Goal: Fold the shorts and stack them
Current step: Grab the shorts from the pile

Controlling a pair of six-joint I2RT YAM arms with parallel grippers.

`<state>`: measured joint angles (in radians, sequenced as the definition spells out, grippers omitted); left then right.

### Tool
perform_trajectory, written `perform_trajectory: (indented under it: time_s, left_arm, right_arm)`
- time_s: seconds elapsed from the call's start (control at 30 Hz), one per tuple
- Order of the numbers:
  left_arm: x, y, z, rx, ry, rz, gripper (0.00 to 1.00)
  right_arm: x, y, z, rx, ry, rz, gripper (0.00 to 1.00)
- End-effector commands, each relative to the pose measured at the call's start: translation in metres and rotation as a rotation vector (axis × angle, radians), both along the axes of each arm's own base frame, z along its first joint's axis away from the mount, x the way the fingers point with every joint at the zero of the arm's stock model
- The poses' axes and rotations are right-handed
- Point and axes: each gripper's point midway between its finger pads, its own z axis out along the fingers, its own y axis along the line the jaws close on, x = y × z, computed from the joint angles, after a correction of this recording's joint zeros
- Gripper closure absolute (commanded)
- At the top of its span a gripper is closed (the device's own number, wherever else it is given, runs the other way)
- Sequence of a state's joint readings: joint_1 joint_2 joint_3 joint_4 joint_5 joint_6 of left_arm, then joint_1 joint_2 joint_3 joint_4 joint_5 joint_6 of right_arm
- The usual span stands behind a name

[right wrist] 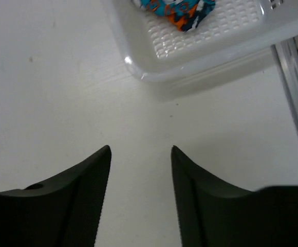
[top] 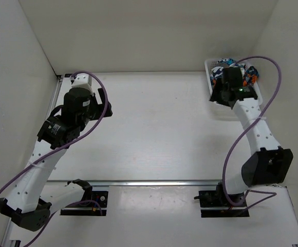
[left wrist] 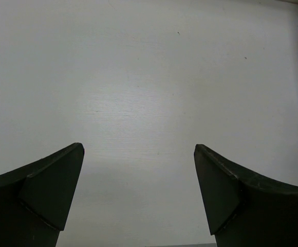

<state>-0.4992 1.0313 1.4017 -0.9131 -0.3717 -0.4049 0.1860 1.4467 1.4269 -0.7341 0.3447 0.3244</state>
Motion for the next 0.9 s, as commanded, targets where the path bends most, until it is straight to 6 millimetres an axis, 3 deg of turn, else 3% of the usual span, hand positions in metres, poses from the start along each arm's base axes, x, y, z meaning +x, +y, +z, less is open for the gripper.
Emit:
perform_trajectory:
  time_s: [0.0,0.03,0.13,0.17,0.2,0.23,0.27,0.3,0.33,0.37,0.4,0.43,0.47,0.5,0.53,0.57,0.63,0.67,0.7,0.77,0.83,0.87]
  left_arm:
    - [0.003,-0.014,-0.007,-0.035,0.025,-0.05,0.0]
    - [0.004,-0.019,-0.015,-0.041,0.05,-0.061,0.0]
    - [0.012,-0.028,-0.031,-0.028,0.106,-0.082,0.0]
    - [0.014,-0.029,-0.034,-0.023,0.117,-0.082,0.0]
    - [0.016,-0.03,-0.037,-0.018,0.126,-0.081,0.0]
    - [0.019,-0.032,-0.039,-0.014,0.135,-0.081,0.0]
    - [0.022,-0.03,-0.042,-0.001,0.138,-0.064,0.0]
    - [0.022,-0.028,-0.041,-0.006,0.136,-0.051,0.0]
    - [0.028,-0.028,-0.044,0.009,0.144,-0.035,0.0]
    - [0.032,-0.022,-0.047,0.027,0.144,0.006,0.0]
    - [0.035,-0.021,-0.046,0.036,0.14,0.02,0.0]
    - [0.038,-0.019,-0.049,0.049,0.146,0.033,0.0]
    - [0.044,-0.02,-0.054,0.071,0.161,0.036,0.0]
    - [0.048,-0.02,-0.053,0.085,0.159,0.041,0.0]
    - [0.05,-0.021,-0.058,0.092,0.171,0.041,0.0]
    - [0.055,-0.023,-0.062,0.108,0.185,0.036,0.0]
    - [0.059,-0.025,-0.065,0.113,0.195,0.036,0.0]
    - [0.062,-0.027,-0.068,0.119,0.204,0.036,0.0]
    - [0.063,-0.036,-0.066,0.093,0.21,0.0,0.0]
    - [0.067,-0.042,-0.06,0.057,0.203,-0.028,0.0]
    - [0.071,-0.051,-0.056,0.037,0.204,-0.054,0.0]
    - [0.072,-0.053,-0.052,0.027,0.197,-0.062,0.0]
  right_arm:
    - [0.048,-0.025,0.015,0.173,-0.074,-0.039,0.49]
    - [0.057,-0.047,0.014,0.179,-0.077,-0.086,0.61]
    - [0.098,-0.076,0.011,0.202,-0.084,-0.141,0.64]
    - [0.11,-0.082,0.009,0.21,-0.087,-0.146,0.44]
    - [0.134,-0.094,0.004,0.232,-0.097,-0.168,0.28]
    - [0.147,-0.097,0.002,0.249,-0.101,-0.16,0.16]
    - [0.164,-0.097,-0.028,0.3,-0.053,-0.157,0.0]
    - [0.183,-0.101,-0.011,0.318,-0.111,-0.151,0.0]
    - [0.195,-0.106,-0.014,0.34,-0.122,-0.164,0.0]
    - [0.21,-0.107,-0.047,0.361,-0.078,-0.17,0.0]
    - [0.218,-0.112,-0.054,0.381,-0.076,-0.179,0.0]
    - [0.235,-0.109,-0.035,0.41,-0.138,-0.159,0.0]
    - [0.247,-0.109,-0.071,0.424,-0.096,-0.159,0.0]
    - [0.255,-0.109,-0.075,0.437,-0.104,-0.157,0.0]
    - [0.266,-0.111,-0.068,0.432,-0.142,-0.149,0.0]
    - [0.275,-0.112,-0.09,0.449,-0.134,-0.165,0.0]
    - [0.282,-0.113,-0.111,0.468,-0.132,-0.183,0.08]
    - [0.29,-0.113,-0.108,0.477,-0.169,-0.186,0.11]
    - [0.292,-0.114,-0.114,0.477,-0.174,-0.185,0.37]
    - [0.297,-0.113,-0.112,0.49,-0.192,-0.179,0.71]
    - [0.299,-0.113,-0.098,0.494,-0.219,-0.178,1.0]
    - [0.294,-0.114,-0.097,0.486,-0.211,-0.192,1.0]
